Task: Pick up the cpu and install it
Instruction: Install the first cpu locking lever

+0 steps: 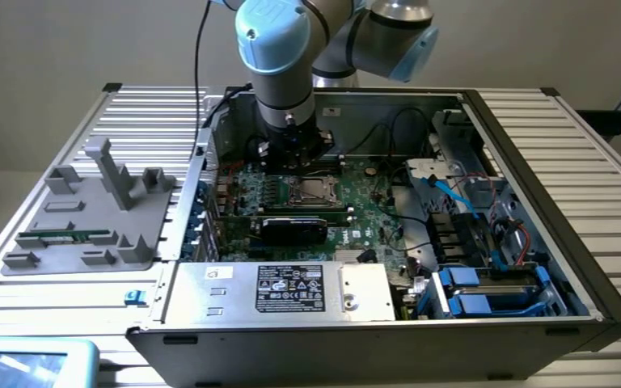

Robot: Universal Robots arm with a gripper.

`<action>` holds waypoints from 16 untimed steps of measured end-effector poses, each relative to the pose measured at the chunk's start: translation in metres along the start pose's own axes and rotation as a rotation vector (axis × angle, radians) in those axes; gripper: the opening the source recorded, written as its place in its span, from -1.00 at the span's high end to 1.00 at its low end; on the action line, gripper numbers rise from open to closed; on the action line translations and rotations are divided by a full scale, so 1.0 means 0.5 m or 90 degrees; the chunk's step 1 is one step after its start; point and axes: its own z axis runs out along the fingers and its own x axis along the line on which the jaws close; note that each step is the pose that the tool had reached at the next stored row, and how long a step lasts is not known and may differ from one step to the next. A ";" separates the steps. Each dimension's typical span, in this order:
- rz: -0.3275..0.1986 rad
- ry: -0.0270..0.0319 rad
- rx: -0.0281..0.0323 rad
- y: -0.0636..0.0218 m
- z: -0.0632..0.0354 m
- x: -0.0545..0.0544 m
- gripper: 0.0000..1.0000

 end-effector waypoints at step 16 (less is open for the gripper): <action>0.000 0.0001 0.0001 -0.003 0.002 -0.005 0.81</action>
